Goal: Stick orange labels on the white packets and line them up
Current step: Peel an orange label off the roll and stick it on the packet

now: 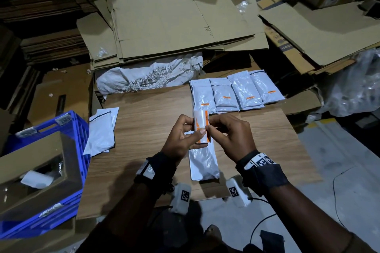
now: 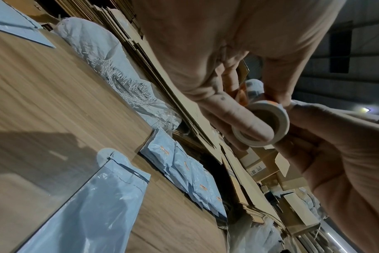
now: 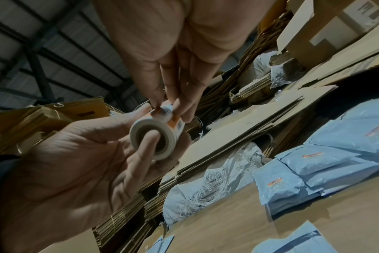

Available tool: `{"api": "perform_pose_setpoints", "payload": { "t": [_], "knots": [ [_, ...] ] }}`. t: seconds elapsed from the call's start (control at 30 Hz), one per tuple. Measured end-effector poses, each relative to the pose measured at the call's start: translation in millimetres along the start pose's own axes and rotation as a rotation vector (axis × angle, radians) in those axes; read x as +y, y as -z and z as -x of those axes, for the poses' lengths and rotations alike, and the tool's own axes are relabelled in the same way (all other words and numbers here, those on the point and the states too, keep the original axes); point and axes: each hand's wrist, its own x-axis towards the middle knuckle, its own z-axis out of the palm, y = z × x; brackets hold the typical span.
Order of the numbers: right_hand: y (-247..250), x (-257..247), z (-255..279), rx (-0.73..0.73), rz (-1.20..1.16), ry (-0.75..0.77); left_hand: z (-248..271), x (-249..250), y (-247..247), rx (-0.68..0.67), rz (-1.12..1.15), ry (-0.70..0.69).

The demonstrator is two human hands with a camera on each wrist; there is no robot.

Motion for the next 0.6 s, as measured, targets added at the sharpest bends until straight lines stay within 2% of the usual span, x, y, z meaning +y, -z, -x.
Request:
{"api": "perform_pose_setpoints", "payload": {
  "t": [0.47,0.6],
  "knots": [
    [-13.4,3.1,-6.0,0.014,0.203,0.025,-3.7,-4.2,3.2,0.013,-0.039,-0.005],
    [-12.9,1.6,-6.2,-0.024,0.131,-0.01,-5.3,-7.8,3.0,0.047,-0.003,0.017]
  ]
}}
